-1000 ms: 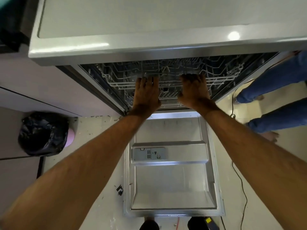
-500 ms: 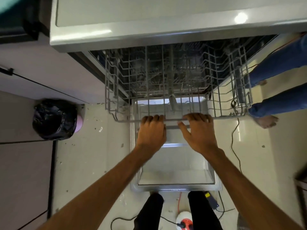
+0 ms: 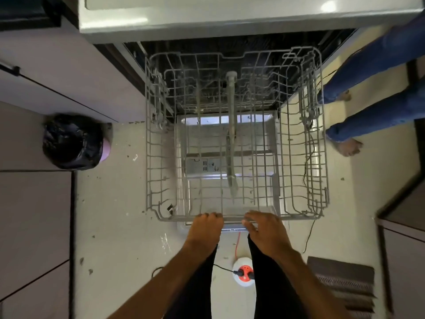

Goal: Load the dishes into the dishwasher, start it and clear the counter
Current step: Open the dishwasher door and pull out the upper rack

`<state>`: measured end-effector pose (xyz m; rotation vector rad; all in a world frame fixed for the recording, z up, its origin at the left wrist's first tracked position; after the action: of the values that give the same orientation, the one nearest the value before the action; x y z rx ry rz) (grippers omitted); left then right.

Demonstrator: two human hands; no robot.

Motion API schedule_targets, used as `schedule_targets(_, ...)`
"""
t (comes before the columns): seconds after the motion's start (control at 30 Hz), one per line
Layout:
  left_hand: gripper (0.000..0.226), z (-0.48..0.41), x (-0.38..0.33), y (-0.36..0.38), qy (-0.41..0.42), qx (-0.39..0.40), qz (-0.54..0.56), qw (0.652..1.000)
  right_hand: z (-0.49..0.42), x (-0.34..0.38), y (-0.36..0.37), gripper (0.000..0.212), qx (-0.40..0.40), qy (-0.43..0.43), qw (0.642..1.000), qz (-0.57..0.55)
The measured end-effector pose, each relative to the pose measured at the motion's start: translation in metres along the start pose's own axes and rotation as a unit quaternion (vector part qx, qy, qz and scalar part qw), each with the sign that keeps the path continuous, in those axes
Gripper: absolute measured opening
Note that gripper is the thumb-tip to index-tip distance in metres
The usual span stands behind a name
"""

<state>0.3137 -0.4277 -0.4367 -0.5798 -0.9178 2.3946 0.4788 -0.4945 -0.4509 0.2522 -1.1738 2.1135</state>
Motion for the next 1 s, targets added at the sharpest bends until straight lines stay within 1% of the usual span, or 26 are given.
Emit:
schedule_targets(0.07, 0.042, 0.006, -0.006, 0.004, 0.001, 0.000, 0.013, 1.000, 0.007, -0.006, 0.004, 0.027, 0.005, 0.019, 1.000, -0.001)
schedule_targets(0.23, 0.042, 0.006, -0.011, 0.007, -0.018, -0.004, 0.034, 0.999, 0.001, -0.009, 0.005, 0.030, 0.053, 0.042, 0.998, -0.003)
schedule_targets(0.33, 0.053, 0.012, -0.009, 0.010, -0.009, -0.004, 0.038, 0.999, 0.004, -0.003, 0.003, 0.028, 0.064, 0.056, 0.996, 0.014)
schedule_targets(0.43, 0.064, 0.026, -0.002, 0.008, 0.015, -0.022, 0.053, 0.998, 0.010, 0.010, 0.001, 0.034, 0.061, 0.071, 0.994, 0.065)
schedule_targets(0.5, 0.066, 0.040, 0.004, 0.001, 0.032, -0.036, 0.061, 0.997, 0.012, 0.029, -0.004, 0.034, 0.055, 0.093, 0.990, 0.089)
schedule_targets(0.6, 0.064, 0.065, 0.023, -0.016, 0.036, -0.032, 0.104, 0.993, 0.015, 0.071, -0.005, 0.036, 0.048, 0.110, 0.991, 0.055)
schedule_targets(0.67, 0.065, 0.082, 0.041, -0.032, 0.028, -0.049, 0.136, 0.989, 0.020, 0.102, -0.008, 0.030, 0.045, 0.114, 0.992, 0.030)
schedule_targets(0.73, 0.066, 0.099, 0.064, -0.046, 0.006, -0.061, 0.160, 0.985, 0.021, 0.132, -0.009, 0.024, 0.038, 0.104, 0.994, 0.004)
schedule_targets(0.8, 0.064, 0.115, 0.087, -0.059, -0.023, -0.063, 0.169, 0.983, 0.019, 0.162, -0.011, 0.023, 0.030, 0.094, 0.995, -0.029)
schedule_targets(0.9, 0.053, 0.134, 0.119, -0.071, -0.064, -0.076, 0.188, 0.977, 0.017, 0.202, -0.014, 0.027, 0.038, 0.079, 0.995, -0.042)
schedule_targets(0.93, 0.048, 0.139, 0.129, -0.074, -0.075, -0.079, 0.192, 0.975, 0.015, 0.212, -0.015, 0.027, 0.034, 0.073, 0.996, -0.049)
schedule_targets(1.0, 0.045, 0.148, 0.146, -0.079, -0.093, -0.087, 0.217, 0.968, 0.016, 0.228, -0.021, 0.025, 0.021, 0.069, 0.995, -0.070)
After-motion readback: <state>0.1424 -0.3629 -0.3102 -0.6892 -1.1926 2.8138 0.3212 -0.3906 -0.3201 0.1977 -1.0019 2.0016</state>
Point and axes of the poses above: each hand's wrist, its own z-axis away from the middle knuckle, its own y-axis out of the palm, x = y × z, the point moved 5 cm from there along -z, towards the middle knuckle, and after that the axes turned 2 degrees about y, right-handed, at the moved point
